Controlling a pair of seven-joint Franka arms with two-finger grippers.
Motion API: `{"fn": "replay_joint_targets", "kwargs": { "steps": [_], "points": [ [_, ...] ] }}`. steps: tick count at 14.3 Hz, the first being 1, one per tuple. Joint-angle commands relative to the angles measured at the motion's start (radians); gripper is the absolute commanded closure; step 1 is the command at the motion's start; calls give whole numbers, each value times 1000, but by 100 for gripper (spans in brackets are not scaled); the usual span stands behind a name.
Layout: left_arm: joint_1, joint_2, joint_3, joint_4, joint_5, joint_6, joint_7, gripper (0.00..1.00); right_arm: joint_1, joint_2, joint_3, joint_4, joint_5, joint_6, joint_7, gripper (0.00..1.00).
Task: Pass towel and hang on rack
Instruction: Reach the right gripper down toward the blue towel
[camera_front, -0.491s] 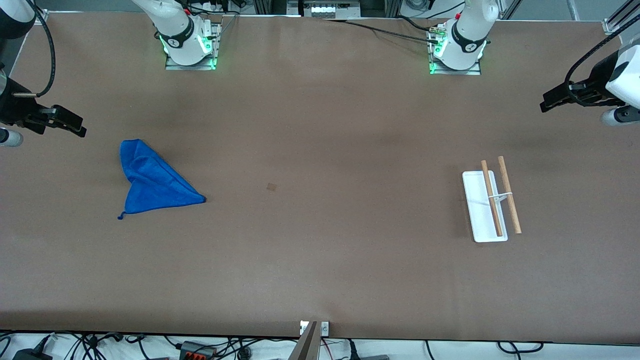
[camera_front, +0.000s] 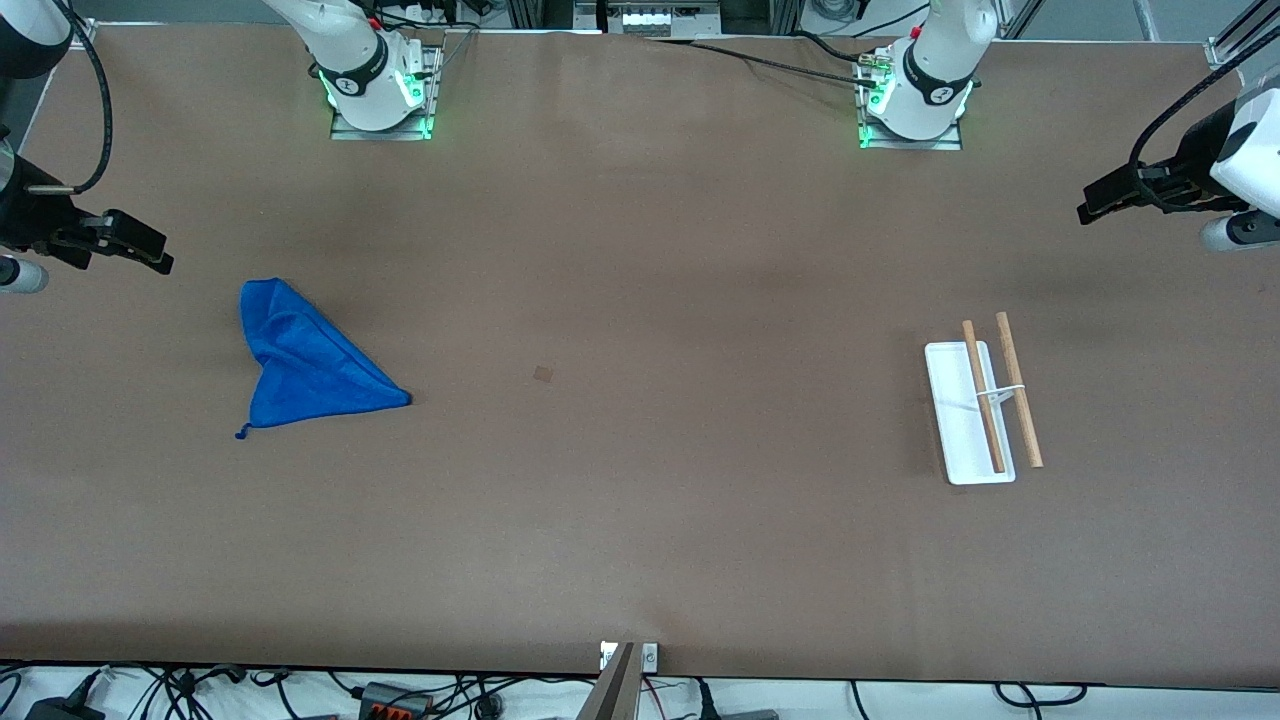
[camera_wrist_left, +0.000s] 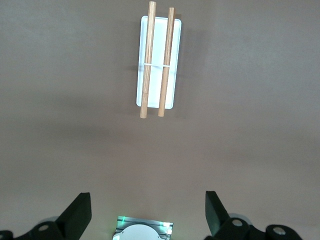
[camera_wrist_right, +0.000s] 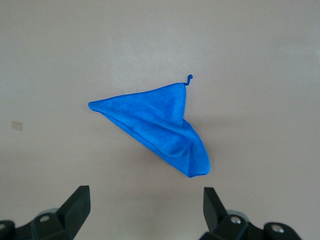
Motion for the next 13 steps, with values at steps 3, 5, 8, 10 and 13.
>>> {"fn": "replay_joint_targets", "kwargs": {
  "steps": [3,5,8,10,13],
  "points": [
    [10,19,1,34,-22,-15,18,0,3,64,13,-4,8,15,-18,0],
    [10,19,1,34,-25,-15,18,0,44,136,15,5,12,34,-13,0],
    [11,21,1,34,-25,-15,18,0,107,222,15,2,18,92,1,0],
    [11,22,7,34,-26,-15,18,0,129,285,16,1,17,130,1,0],
    [11,22,10,34,-26,-15,18,0,173,386,16,2,14,196,-24,0]
  ]
}}
